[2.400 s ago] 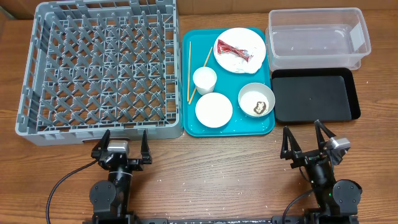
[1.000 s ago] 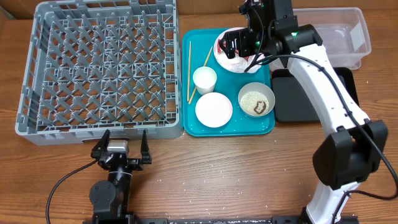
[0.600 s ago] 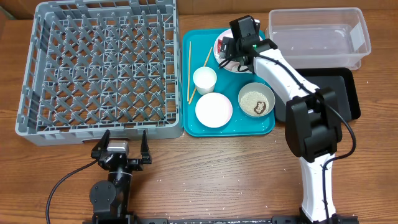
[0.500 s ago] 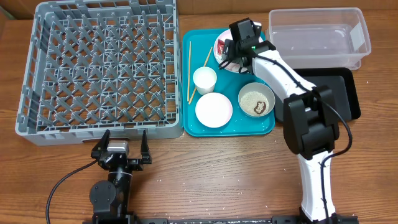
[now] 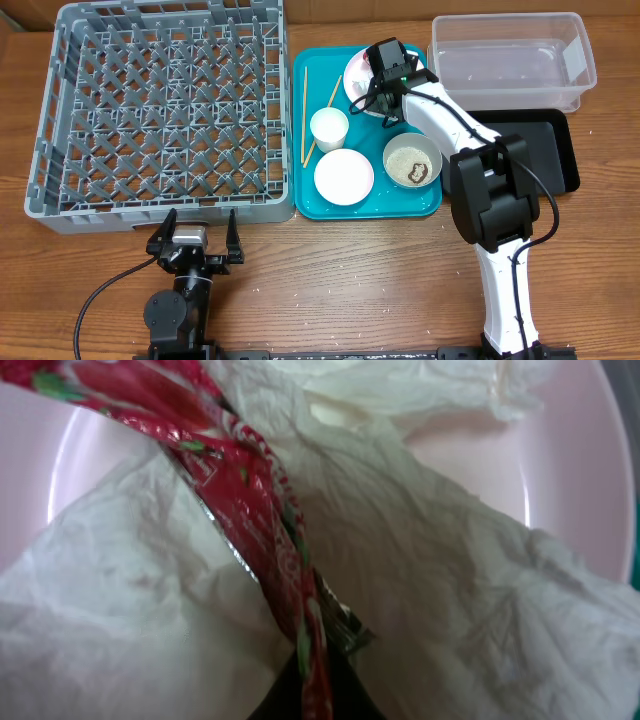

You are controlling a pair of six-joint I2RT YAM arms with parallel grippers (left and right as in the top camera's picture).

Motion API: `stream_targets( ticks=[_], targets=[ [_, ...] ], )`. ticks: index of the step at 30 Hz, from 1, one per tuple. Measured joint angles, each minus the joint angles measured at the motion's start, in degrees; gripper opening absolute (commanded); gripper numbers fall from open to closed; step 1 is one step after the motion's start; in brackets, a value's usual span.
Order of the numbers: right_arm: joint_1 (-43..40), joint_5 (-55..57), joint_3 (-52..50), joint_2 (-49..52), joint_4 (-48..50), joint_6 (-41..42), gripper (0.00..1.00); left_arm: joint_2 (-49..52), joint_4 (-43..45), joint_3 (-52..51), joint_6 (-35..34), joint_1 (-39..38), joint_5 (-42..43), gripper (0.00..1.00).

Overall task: Sort waste into correct bins and load items into the dishwasher
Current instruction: 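Carry the red wrapper right and drop it into the clear bin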

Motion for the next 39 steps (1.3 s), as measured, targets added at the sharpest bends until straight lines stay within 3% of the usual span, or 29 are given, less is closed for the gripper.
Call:
stream_targets(
  ticks=[7, 14, 20, 26, 32, 39],
  targets=[
    [-0.02, -3.54, 8.13, -4.61, -11.63, 0.11, 0.04, -0.02, 0.00, 0.00, 0.00, 0.00, -0.02, 1.00],
    [0.00, -6.40, 10.54, -15.39, -13.70, 0.13, 0.04, 0.00, 0.00, 0.00, 0.00, 0.00, -0.02, 1.00],
    [-0.76, -6.25, 10.73, -18.86, -14.14, 0.13, 0.04, 0.00, 0.00, 0.00, 0.00, 0.00, -0.02, 1.00],
    [-7.69, -1.42, 10.73, -19.61, -13.18, 1.92, 0.04, 0.00, 0.00, 0.00, 0.00, 0.00, 0.00, 1.00],
    [-18.23, 1.86, 10.73, -18.82, -9.79, 9.05, 0.04, 0.00, 0.00, 0.00, 0.00, 0.00, 0.00, 1.00],
    [-21.81, 2.71, 10.73, -11.74, -9.84, 25.05, 0.04, 0.00, 0.00, 0.00, 0.00, 0.00, 0.00, 1.00]
  ],
)
